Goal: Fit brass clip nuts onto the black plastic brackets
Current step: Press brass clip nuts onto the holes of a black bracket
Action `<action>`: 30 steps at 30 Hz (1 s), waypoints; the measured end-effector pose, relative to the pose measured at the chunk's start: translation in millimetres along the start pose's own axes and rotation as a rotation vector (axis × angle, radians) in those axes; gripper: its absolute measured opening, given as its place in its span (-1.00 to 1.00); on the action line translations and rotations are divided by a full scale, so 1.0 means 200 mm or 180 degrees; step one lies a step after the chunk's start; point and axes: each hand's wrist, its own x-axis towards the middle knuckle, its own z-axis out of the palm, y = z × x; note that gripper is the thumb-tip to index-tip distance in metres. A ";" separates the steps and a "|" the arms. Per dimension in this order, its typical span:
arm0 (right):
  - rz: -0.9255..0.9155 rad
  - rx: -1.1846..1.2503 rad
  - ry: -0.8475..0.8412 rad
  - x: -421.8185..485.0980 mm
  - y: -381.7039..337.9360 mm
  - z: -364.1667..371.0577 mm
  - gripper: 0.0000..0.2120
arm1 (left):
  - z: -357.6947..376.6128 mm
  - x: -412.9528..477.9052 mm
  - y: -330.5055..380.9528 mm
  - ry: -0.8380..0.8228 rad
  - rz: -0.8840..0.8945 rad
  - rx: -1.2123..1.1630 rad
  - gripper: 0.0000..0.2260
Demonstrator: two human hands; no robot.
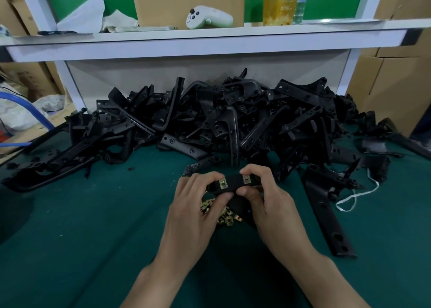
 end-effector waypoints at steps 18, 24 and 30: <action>-0.0002 0.0032 0.0022 0.00 -0.01 0.01 -0.80 | 0.00 -0.01 0.03 0.0004 -0.0096 -0.0074 -0.74; -0.0043 0.0282 0.0069 0.00 -0.02 0.01 -0.85 | 0.01 -0.02 0.01 0.0036 -0.0225 -0.0101 -0.71; -0.0048 0.0244 0.0134 0.00 -0.02 0.01 -0.82 | 0.01 -0.01 0.00 0.0046 -0.0233 -0.0091 -0.68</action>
